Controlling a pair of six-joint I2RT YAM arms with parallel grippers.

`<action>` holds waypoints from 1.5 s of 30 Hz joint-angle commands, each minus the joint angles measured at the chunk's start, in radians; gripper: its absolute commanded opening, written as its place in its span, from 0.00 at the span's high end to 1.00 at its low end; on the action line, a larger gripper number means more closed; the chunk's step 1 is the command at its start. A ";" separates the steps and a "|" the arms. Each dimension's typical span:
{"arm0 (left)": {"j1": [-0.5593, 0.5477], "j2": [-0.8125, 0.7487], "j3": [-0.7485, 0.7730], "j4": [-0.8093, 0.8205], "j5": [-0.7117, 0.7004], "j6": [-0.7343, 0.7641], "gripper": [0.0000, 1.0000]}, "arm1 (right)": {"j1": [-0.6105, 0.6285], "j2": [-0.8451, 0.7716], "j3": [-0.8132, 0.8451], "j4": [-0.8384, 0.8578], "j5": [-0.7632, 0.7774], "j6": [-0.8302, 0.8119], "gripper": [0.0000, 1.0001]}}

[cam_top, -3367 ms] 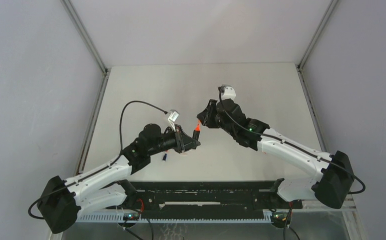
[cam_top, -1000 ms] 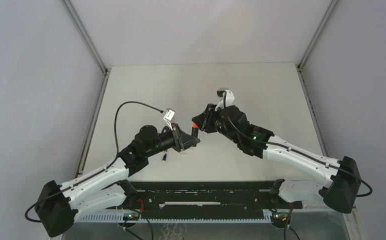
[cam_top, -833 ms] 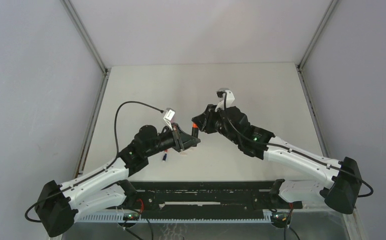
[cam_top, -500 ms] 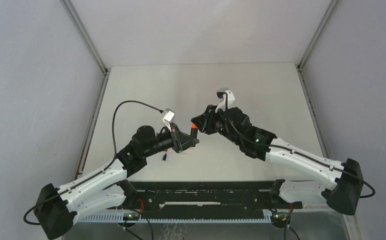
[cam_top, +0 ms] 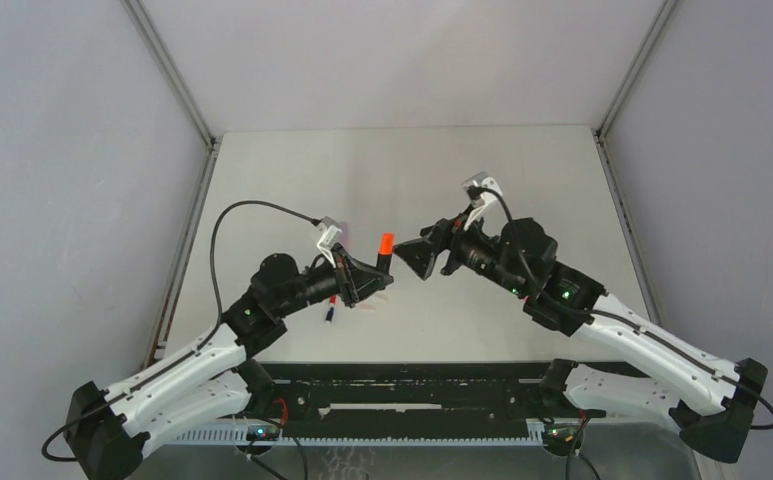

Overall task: Insert the pens into the pen caps
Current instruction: Press the pen cap onto the pen.

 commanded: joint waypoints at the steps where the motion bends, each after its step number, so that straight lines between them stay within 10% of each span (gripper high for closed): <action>1: 0.003 -0.061 0.064 0.032 0.087 0.066 1.00 | -0.104 -0.046 0.010 0.017 -0.246 -0.087 0.21; 8: 0.003 -0.075 0.222 -0.173 0.373 0.147 1.00 | -0.197 -0.065 0.011 0.189 -0.689 -0.062 0.20; 15: 0.003 -0.078 0.260 -0.236 0.495 0.208 1.00 | -0.198 -0.028 0.009 0.306 -0.817 -0.007 0.20; 33: 0.003 -0.082 0.256 -0.240 0.499 0.223 1.00 | -0.111 0.041 0.009 0.311 -0.797 -0.028 0.57; 41: 0.003 -0.093 0.257 -0.266 0.426 0.248 1.00 | -0.077 0.041 0.009 0.228 -0.697 -0.037 0.98; 45: 0.003 -0.102 0.271 -0.332 0.316 0.284 1.00 | -0.073 0.061 0.010 0.176 -0.611 0.009 1.00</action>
